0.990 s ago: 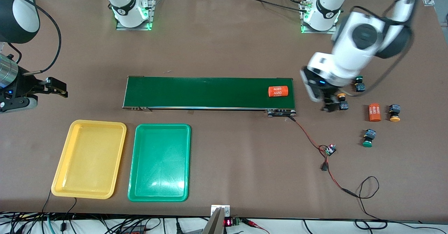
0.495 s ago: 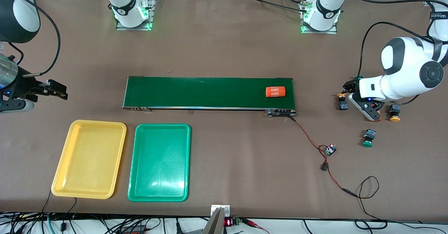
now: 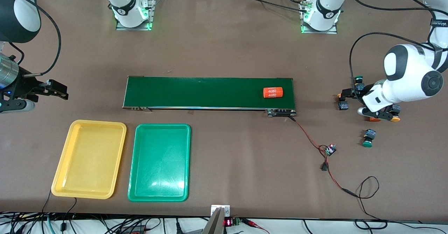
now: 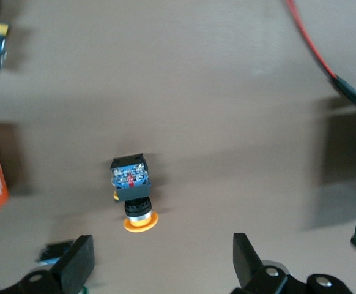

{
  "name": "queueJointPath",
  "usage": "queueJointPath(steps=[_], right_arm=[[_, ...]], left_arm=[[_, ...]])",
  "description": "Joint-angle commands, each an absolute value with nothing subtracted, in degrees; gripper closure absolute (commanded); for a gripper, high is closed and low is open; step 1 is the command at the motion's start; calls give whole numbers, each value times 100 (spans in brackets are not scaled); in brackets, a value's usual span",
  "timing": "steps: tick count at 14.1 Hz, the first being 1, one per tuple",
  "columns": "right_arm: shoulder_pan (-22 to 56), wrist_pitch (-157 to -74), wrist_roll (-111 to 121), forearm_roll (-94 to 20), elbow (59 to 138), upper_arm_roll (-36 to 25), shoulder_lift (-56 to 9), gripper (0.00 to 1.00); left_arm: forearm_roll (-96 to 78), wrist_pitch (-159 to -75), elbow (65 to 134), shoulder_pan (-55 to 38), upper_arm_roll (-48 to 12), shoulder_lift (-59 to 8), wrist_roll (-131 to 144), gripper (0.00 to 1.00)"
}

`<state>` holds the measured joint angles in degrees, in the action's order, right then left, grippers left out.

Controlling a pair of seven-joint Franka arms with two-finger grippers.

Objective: Sort buttons by color to trays
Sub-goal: 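Move the left gripper back and grasp the yellow-capped button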

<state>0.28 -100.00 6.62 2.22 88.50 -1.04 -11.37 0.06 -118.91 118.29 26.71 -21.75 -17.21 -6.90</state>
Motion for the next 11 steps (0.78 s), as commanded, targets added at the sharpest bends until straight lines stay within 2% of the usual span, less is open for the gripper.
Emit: queueJointPath(steps=[1,11], right_arm=[[35,-10019,563,132,8833,-88,-1125,0],[26,-10037,580,141,8824,-88,-1125,0]], left_arm=[[228,-11856,11698,2812,-2224,-1924,-237,0],[650,-12927,12031,2883,-2206,-2214,-237,0]])
